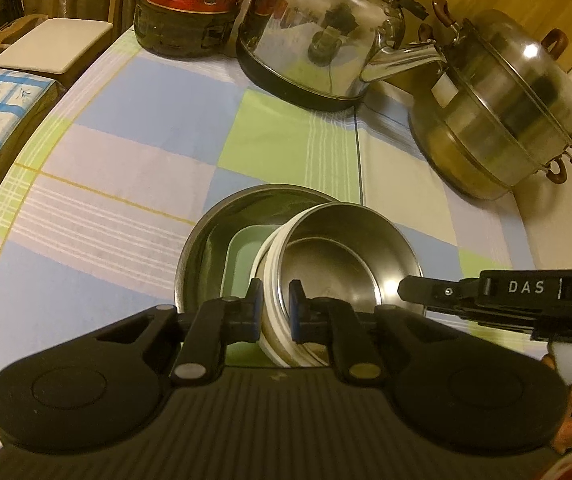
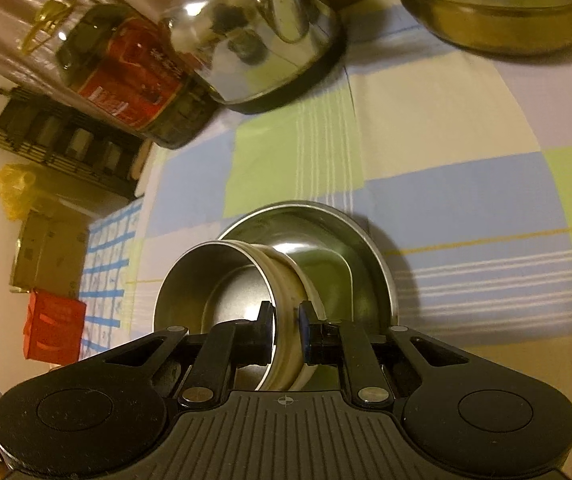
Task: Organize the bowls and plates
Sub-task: 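Hold the nested bowls and settle them centered on the tray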
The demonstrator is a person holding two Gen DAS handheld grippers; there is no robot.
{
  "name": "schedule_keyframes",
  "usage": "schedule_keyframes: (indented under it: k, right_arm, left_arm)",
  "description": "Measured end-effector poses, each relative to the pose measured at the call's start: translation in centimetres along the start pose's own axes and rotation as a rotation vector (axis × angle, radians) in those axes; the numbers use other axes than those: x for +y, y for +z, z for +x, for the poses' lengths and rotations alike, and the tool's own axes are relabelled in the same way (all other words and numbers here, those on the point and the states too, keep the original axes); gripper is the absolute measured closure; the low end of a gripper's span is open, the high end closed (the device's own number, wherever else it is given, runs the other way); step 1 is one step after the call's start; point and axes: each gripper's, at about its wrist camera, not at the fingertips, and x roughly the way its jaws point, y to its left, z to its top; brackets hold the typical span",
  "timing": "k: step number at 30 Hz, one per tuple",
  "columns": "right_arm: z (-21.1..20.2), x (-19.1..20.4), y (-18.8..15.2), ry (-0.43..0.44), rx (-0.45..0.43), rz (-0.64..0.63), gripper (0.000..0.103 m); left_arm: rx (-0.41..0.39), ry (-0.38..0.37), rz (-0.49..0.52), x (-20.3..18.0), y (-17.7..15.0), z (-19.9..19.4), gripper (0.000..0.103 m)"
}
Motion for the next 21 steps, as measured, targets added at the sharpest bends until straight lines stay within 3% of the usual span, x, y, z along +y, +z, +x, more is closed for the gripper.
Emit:
schedule_keyframes:
  k: [21]
  right_arm:
    - [0.11, 1.02, 0.05, -0.054, 0.001, -0.008, 0.089]
  left_arm:
    - [0.014, -0.009, 0.05, 0.05, 0.35, 0.38, 0.091]
